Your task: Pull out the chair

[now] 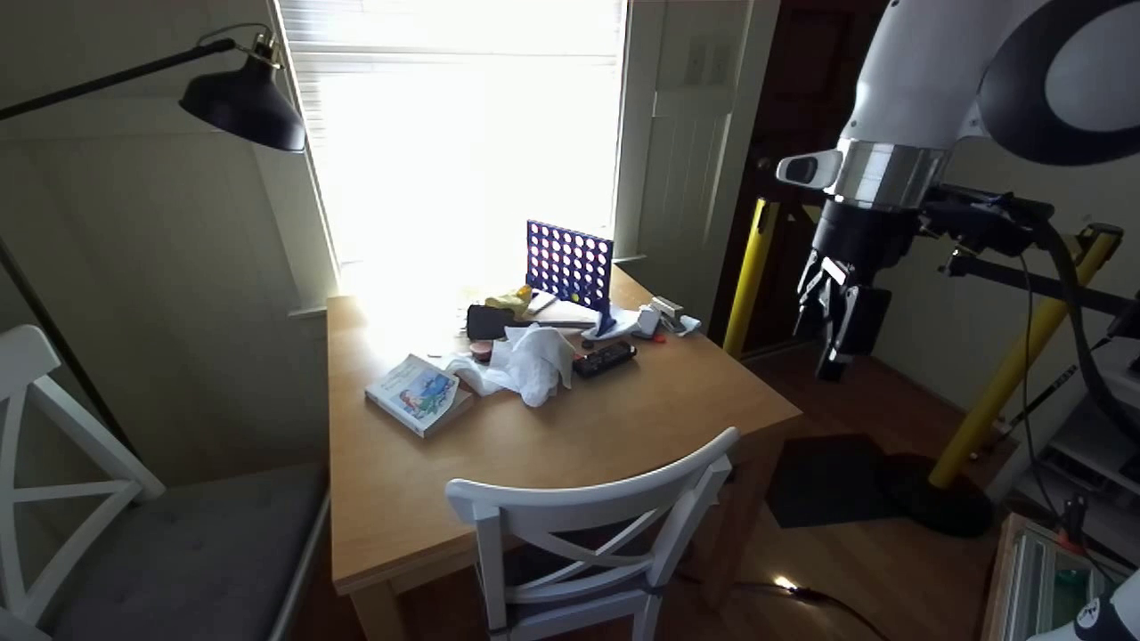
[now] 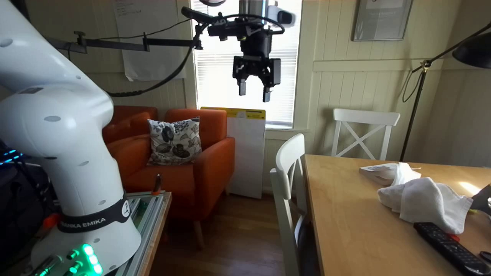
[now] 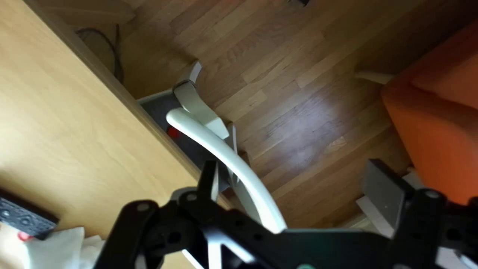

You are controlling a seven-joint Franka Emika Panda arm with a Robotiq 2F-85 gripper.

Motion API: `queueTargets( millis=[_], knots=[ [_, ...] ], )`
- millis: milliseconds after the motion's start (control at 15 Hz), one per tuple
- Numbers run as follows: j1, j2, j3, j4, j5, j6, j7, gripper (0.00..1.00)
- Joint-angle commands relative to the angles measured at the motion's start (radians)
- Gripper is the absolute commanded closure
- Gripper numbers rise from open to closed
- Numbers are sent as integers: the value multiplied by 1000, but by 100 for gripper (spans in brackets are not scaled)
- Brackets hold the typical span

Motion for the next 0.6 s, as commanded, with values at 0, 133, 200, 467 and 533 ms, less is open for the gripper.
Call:
queueTargets(
  millis=[0, 133, 200, 467, 533],
  knots=[
    [36, 1, 18, -3, -7, 3, 5, 0],
    [70, 1, 55, -12, -11, 13, 7, 0],
    [73, 0, 60, -14, -13, 13, 7, 0],
    [70, 0, 53, -14, -16, 13, 6, 0],
    [70, 0, 53, -14, -16, 13, 6, 0]
  ],
)
